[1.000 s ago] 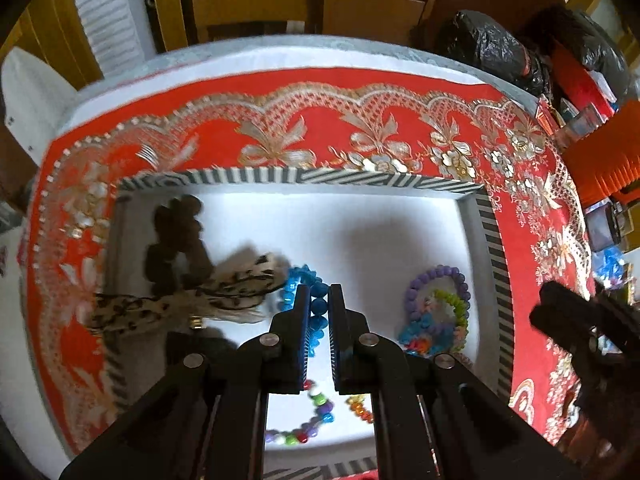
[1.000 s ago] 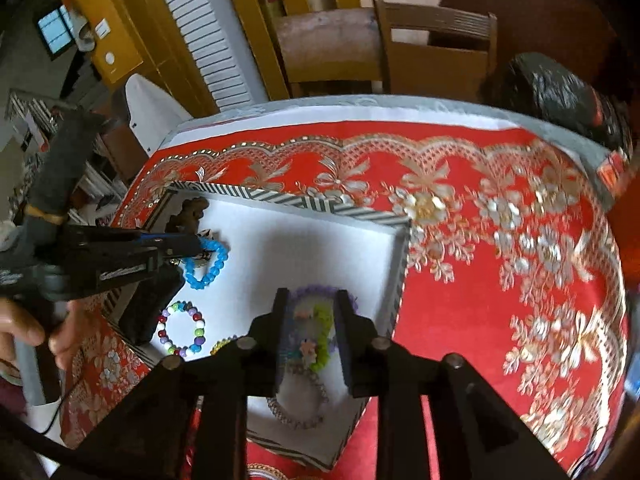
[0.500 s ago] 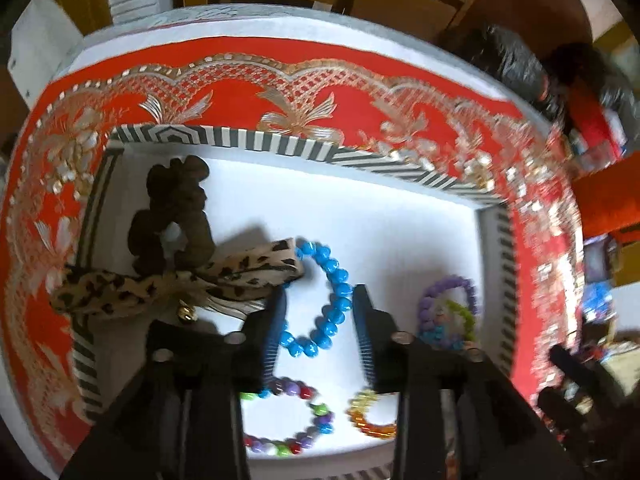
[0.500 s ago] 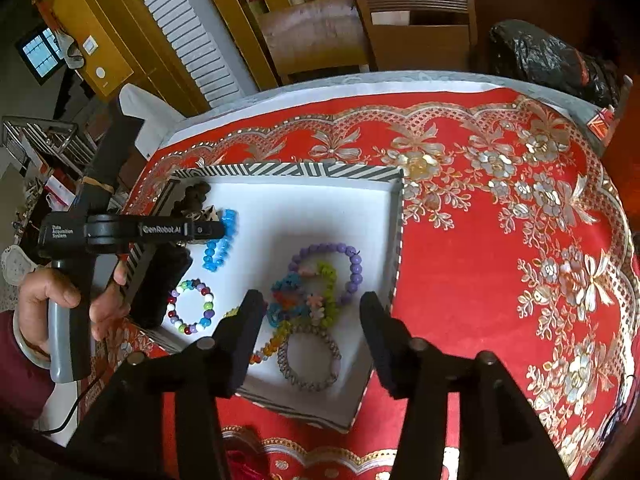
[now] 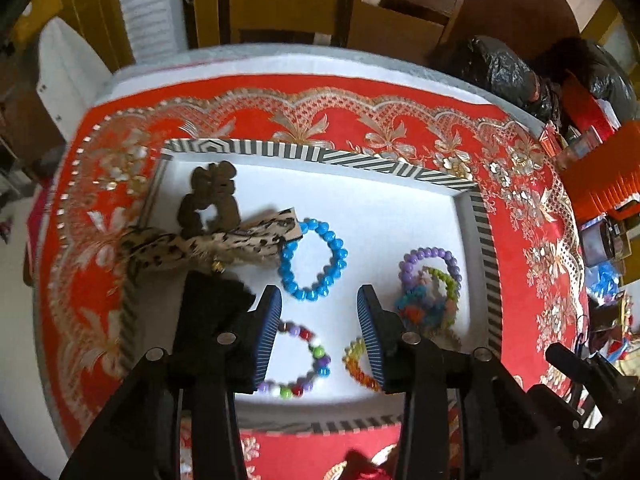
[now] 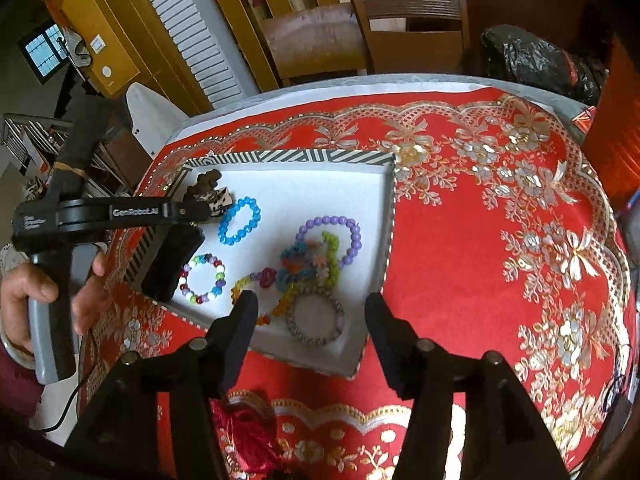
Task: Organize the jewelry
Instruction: 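Open the left tool to drop the blue bracelet while the right tool releases the green bracelet, then move the left tool to the red satin bow while the right tool reaches the black scrunchie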
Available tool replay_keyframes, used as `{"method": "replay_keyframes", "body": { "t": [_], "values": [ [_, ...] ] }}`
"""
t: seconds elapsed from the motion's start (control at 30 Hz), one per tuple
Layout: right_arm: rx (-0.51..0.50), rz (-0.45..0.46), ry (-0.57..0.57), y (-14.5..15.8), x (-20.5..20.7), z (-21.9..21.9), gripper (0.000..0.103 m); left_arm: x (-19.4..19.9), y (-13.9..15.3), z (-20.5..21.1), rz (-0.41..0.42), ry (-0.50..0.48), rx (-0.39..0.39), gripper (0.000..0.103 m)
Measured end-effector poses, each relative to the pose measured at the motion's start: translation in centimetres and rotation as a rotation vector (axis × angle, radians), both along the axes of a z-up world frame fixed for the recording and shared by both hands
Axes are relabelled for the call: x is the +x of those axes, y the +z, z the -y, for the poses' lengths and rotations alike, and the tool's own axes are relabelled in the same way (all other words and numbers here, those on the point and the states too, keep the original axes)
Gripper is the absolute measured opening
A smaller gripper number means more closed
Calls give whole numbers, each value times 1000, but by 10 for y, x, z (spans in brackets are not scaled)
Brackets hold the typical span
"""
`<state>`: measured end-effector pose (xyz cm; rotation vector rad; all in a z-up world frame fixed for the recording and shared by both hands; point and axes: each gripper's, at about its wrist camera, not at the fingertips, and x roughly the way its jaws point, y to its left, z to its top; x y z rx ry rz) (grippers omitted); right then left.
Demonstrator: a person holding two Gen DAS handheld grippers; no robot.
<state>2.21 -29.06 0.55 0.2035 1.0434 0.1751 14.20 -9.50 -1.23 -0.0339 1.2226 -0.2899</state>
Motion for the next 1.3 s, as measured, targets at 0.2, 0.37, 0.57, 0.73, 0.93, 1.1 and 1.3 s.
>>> {"method": "replay_keyframes", "body": {
  "t": [0.2, 0.37, 0.57, 0.73, 0.93, 1.1, 1.3],
  "values": [
    [-12, 12, 13, 5, -29, -3, 60, -42, 12, 1, 41, 2, 37, 20],
    [-13, 8, 18, 5, -55, 0, 61, -74, 19, 1, 59, 12, 40, 20],
    [-2, 2, 13, 3, -79, 10, 62, -107, 22, 5, 85, 9, 84, 20],
    [5, 8, 4, 3, -94, 16, 62, -127, 25, 6, 91, 24, 78, 20],
    [-12, 15, 11, 4, -103, 15, 62, -146, 24, 8, 91, 28, 89, 20],
    [-26, 2, 24, 3, -110, 15, 65, -155, 19, 3, 67, 37, 63, 20],
    [-30, -35, 40, -11, -127, 17, 66, -164, 4, -8, -2, 63, 25, 20]
  ]
}}
